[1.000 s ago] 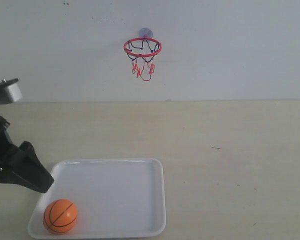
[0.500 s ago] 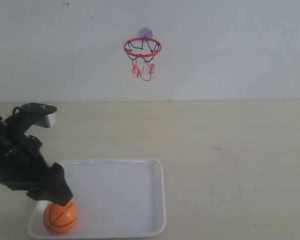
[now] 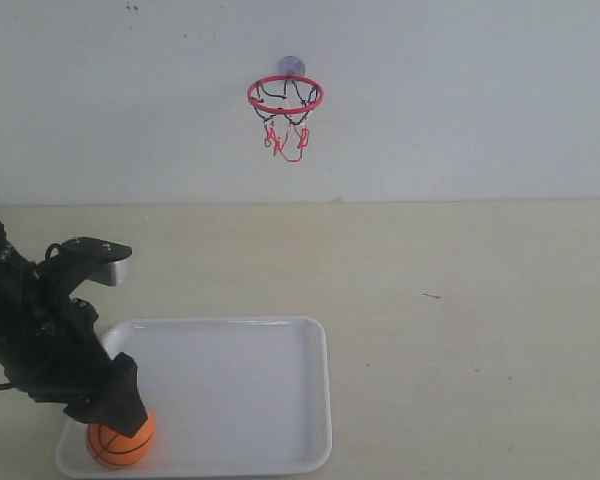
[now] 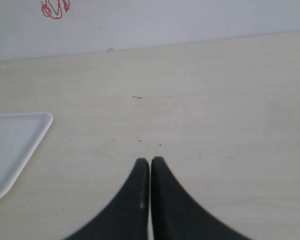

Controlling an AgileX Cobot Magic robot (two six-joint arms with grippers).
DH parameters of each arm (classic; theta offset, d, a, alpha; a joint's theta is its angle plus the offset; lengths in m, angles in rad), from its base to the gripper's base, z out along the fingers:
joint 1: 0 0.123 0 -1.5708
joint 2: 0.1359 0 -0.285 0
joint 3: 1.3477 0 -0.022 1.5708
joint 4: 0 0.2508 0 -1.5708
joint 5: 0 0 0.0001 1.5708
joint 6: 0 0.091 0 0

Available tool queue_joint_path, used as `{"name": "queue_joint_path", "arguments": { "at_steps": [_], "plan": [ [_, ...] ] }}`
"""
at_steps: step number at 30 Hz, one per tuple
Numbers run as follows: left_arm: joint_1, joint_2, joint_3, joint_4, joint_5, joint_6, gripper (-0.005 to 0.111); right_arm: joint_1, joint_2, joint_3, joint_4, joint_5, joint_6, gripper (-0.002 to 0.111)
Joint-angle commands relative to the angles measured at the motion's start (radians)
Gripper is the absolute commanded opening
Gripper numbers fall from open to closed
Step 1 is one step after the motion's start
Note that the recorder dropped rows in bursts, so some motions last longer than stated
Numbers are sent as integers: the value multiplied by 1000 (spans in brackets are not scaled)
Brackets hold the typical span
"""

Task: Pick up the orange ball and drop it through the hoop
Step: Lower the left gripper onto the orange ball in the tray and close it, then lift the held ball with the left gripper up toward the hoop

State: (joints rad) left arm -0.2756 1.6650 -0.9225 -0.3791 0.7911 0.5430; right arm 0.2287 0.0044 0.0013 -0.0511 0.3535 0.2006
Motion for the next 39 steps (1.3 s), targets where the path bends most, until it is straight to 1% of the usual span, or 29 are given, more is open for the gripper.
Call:
{"name": "queue_joint_path", "arguments": {
  "at_steps": [1, 6, 11, 19, 21, 22, 23, 24, 25, 26, 28, 30, 32, 33, 34, 35, 36, 37, 38, 39],
  "plan": [
    [-4, 33, 4, 39, -10, -35, 73, 2, -4, -1, -7, -13, -1, 0],
    [-4, 67, 4, 39, -28, -55, 73, 2, -4, -1, -7, -13, -1, 0],
    [-6, 102, 4, -6, -33, -55, 73, 2, -4, -1, -7, -13, -1, 0],
    [-48, 155, 4, -6, -81, -56, 72, 2, -4, -1, -7, -4, -1, 0],
    [-48, 157, 2, -2, -93, -56, 62, 2, -4, -1, -7, -4, -1, 0],
    [-48, 157, 2, -2, -93, -56, 50, 2, -4, -1, -7, -4, -1, 0],
    [-48, 157, 2, 0, -93, -56, 43, 2, -4, -1, -7, -4, -1, 0],
    [-48, 157, 0, 0, -93, -56, 28, 2, -4, -1, -7, -4, -1, 0],
    [-48, 157, -6, 2, -93, -56, 20, 2, -4, -1, -7, -4, -1, 0],
    [-48, 155, -27, 2, -82, -56, 4, 2, -4, -1, -7, -4, -1, 0],
    [-48, 140, -62, -3, -89, -53, 4, 2, -4, -1, -7, -4, -1, 0],
    [-43, 108, -104, 0, -150, -32, 4, 2, -4, -1, -7, -4, -1, 0],
    [-24, 71, -158, -33, -244, 6, 4, 2, -4, -1, -7, -4, -1, 0],
    [-10, 63, -192, -71, -323, 39, 4, 2, -4, -1, -7, -4, -1, 0],
    [1, 64, -238, -120, -396, 67, 4, 2, -4, -1, -7, -4, -1, 0],
    [8, 70, -268, -146, -425, 100, 4, 2, -4, -1, -7, -4, -1, 0],
    [12, 92, -342, -191, -442, 168, 4, 2, -4, -1, -7, -4, -1, 0],
    [12, 109, -386, -209, -438, 197, 4, 2, -4, -1, -7, -4, -1, 0],
    [12, 146, -470, -240, -433, 234, 4, 2, -4, -1, -7, -4, -1, 0],
    [12, 171, -516, -257, -435, 248, 4, 2, -4, -1, -7, -4, -1, 0]
  ]
}}
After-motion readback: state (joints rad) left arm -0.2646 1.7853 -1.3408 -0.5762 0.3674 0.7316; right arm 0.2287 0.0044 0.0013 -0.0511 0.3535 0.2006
